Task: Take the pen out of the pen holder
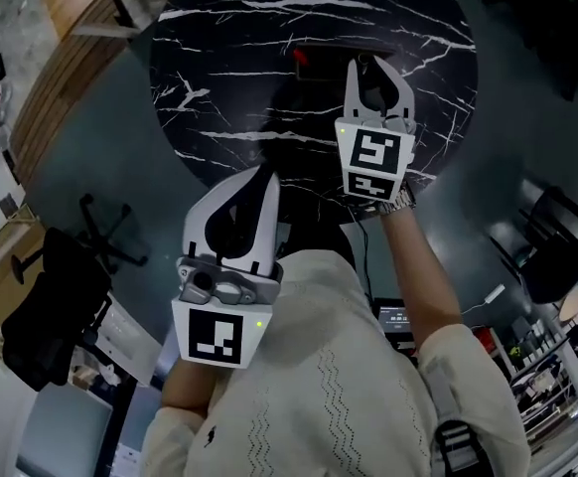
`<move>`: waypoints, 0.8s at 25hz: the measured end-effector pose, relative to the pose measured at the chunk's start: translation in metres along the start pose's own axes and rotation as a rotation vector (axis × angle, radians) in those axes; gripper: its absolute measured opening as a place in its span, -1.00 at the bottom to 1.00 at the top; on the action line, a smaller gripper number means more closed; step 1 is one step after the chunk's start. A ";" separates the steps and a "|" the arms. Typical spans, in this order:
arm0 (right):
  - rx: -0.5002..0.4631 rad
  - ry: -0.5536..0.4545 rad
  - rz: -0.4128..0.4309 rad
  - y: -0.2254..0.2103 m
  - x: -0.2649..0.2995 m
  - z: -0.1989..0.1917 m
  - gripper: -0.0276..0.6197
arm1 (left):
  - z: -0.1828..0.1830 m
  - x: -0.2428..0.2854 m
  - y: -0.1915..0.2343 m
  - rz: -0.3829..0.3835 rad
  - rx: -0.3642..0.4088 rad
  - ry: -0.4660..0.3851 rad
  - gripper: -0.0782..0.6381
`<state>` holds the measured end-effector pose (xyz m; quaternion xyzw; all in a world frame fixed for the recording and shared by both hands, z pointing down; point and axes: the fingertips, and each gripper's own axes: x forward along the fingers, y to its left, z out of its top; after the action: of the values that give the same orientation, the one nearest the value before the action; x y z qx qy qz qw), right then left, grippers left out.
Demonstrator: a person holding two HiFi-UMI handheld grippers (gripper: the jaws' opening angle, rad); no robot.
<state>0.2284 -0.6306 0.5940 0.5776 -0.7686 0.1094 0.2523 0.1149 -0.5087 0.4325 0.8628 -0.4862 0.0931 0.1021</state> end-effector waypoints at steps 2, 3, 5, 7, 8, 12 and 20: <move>0.061 -0.055 0.046 -0.002 -0.018 0.019 -0.66 | 0.003 0.000 -0.005 -0.032 0.004 -0.014 -0.75; 0.090 -0.085 0.074 -0.002 -0.027 0.029 -0.66 | 0.006 0.000 -0.007 -0.048 0.007 -0.024 -0.75; 0.127 -0.141 0.127 -0.002 -0.047 0.045 -0.66 | 0.010 0.001 -0.013 -0.078 0.011 -0.045 -0.75; 0.146 -0.172 0.163 -0.002 -0.066 0.057 -0.66 | 0.013 0.003 -0.016 -0.099 0.008 -0.064 -0.75; 0.156 -0.175 0.177 -0.002 -0.074 0.061 -0.66 | 0.014 0.004 -0.017 -0.107 0.005 -0.072 -0.75; 0.194 -0.218 0.202 -0.007 -0.102 0.074 -0.66 | 0.013 0.012 -0.016 -0.124 -0.008 -0.091 -0.75; 0.302 -0.292 0.161 -0.023 -0.166 0.098 -0.66 | 0.010 0.022 -0.018 -0.168 -0.007 -0.094 -0.75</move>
<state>0.2584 -0.5443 0.4222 0.5553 -0.8155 0.1583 0.0391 0.1425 -0.5206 0.4269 0.9037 -0.4167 0.0421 0.0896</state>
